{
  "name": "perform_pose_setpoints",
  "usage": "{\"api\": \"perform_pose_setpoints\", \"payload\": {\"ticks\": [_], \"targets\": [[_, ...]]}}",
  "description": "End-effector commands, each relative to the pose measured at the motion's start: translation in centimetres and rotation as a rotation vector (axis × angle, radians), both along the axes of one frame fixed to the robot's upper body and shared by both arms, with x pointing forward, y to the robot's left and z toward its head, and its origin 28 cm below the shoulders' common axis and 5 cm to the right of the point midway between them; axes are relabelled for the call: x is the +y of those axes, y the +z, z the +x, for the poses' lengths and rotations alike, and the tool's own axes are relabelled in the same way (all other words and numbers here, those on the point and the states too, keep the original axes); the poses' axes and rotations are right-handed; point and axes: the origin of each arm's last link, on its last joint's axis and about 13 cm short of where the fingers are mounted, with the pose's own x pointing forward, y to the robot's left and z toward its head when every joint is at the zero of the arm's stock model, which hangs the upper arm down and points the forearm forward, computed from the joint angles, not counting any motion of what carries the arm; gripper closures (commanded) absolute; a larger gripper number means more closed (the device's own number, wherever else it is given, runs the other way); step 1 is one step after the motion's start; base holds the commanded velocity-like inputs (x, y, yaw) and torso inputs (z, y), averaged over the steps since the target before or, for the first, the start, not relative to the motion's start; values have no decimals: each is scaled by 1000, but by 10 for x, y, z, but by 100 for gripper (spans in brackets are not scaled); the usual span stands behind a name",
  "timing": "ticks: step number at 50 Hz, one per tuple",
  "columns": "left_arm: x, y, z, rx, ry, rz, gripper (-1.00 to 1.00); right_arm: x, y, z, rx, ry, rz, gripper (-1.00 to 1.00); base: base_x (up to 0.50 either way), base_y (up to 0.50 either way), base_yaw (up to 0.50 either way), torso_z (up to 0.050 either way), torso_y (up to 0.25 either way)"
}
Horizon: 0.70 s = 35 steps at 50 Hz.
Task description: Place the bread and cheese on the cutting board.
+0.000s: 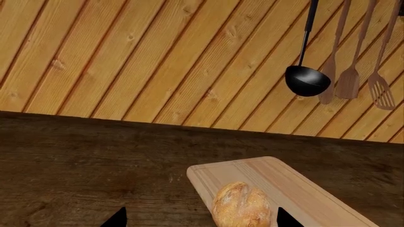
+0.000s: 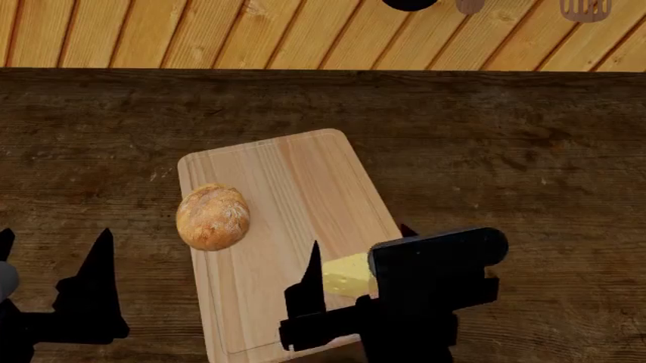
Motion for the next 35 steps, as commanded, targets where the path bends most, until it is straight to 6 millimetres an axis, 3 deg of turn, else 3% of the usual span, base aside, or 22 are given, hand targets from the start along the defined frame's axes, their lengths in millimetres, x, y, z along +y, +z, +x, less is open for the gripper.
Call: {"api": "perform_pose_setpoints", "payload": {"ticks": [1, 14, 35], "targets": [[1, 3, -2, -8, 2, -6, -100, -5, 29, -21, -128, -27, 62, -100, 0, 0, 0, 0, 0], [1, 8, -5, -29, -10, -43, -100, -11, 44, -49, -227, -38, 144, -100, 0, 0, 0, 0, 0], [-3, 31, -29, -142, -86, -56, -100, -14, 66, -73, -305, -13, 188, -100, 0, 0, 0, 0, 0]]}}
